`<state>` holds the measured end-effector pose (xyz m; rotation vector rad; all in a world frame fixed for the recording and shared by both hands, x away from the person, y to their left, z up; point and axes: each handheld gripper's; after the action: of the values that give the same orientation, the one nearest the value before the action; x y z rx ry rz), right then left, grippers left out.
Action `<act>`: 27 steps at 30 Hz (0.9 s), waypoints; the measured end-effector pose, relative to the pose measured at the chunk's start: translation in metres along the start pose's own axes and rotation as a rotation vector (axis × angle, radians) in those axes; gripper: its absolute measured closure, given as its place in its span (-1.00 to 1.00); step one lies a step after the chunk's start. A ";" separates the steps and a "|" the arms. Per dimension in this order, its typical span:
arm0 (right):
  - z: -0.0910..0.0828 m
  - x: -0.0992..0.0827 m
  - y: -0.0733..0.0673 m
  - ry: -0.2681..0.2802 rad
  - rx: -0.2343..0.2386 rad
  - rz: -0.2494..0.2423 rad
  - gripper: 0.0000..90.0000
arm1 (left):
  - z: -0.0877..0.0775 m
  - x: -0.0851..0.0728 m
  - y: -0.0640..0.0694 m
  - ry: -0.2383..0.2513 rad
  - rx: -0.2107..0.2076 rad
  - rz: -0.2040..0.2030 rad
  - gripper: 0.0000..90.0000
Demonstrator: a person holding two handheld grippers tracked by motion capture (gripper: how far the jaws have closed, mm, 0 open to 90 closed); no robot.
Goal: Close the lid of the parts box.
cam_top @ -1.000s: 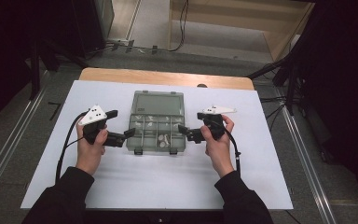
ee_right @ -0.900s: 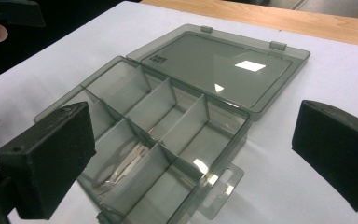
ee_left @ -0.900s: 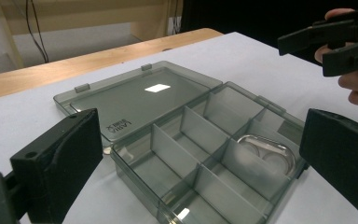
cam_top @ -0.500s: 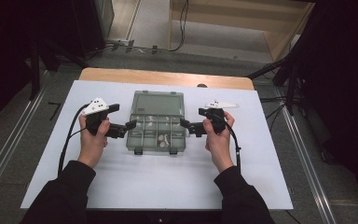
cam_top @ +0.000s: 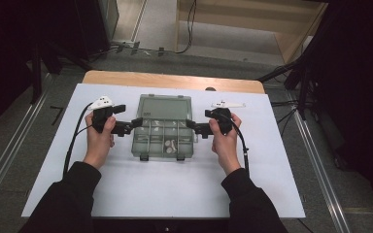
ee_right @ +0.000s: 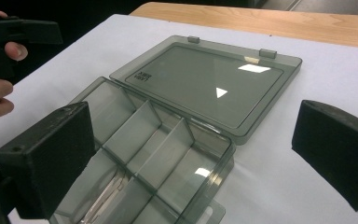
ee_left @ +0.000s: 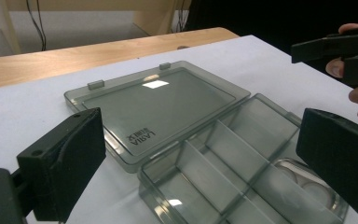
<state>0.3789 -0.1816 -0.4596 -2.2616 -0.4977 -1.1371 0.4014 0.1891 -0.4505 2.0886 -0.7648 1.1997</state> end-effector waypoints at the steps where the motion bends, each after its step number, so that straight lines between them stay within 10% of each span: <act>1: 0.001 0.001 0.001 -0.001 0.001 0.002 -1.00 | 0.001 0.001 -0.002 -0.003 0.002 -0.002 -0.97; 27: 0.032 0.010 0.019 -0.042 0.033 0.052 -1.00 | 0.031 0.005 -0.025 -0.057 0.031 -0.123 -0.70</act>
<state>0.4152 -0.1755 -0.4729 -2.2610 -0.4673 -1.0507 0.4384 0.1815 -0.4646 2.1699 -0.6370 1.0961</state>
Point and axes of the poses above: each handheld gripper's, and its own axes: z roughly forward along the jaws, x roughly out of its top, y roughly to its right, and after that the axes turned 1 degree about -x, right-handed
